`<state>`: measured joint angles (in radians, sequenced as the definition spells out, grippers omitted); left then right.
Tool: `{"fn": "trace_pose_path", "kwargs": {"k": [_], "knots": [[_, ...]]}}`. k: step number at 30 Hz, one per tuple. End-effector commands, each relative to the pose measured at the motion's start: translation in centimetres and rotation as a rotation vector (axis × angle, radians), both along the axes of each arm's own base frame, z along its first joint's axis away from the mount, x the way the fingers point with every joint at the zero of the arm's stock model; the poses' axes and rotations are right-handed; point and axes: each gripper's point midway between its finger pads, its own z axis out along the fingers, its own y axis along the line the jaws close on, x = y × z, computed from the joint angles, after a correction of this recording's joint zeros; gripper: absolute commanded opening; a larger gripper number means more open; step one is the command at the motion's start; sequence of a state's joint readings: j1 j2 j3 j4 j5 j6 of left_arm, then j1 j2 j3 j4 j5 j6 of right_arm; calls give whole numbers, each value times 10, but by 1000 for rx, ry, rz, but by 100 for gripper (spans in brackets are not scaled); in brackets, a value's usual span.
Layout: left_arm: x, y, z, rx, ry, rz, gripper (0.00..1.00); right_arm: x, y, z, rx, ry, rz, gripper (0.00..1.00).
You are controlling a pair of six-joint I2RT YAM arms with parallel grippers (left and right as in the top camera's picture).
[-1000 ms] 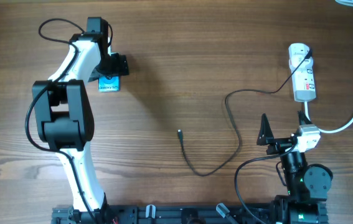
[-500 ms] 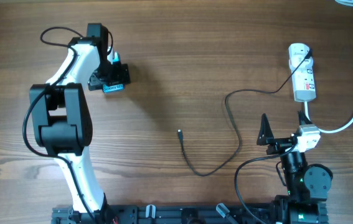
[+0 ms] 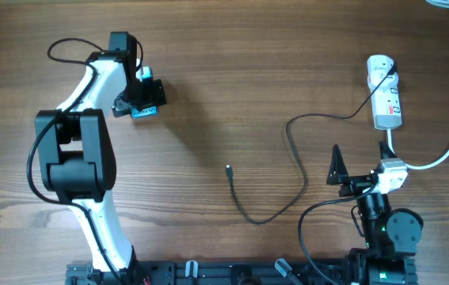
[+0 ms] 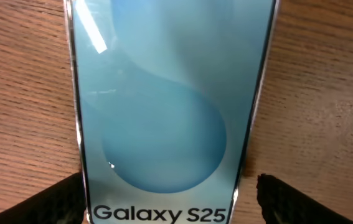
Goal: Plug charger to phone and switch on socket
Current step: 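Lower the left gripper and close it on the phone's bottom edge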
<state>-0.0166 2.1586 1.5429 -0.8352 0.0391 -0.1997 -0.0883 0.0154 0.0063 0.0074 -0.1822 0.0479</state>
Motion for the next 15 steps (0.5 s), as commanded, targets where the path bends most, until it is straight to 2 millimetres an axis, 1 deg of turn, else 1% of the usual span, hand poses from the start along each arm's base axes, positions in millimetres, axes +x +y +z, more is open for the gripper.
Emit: {"fn": "trace_pose_path", "kwargs": {"k": [1,3,7,15], "knots": [[-39,-15,-60,-89,174,20,87,0,0,3,6,-12,-1,100],[-40,-15,-60,-88,176,20,85,0,0,3,6,-12,-1,100],[-40,-16,-60,-88,176,15,77,0,0,3,6,-12,-1,100],[-41,-29,-60,-79,177,-20,76,0,0,3,6,-12,-1,100]]}}
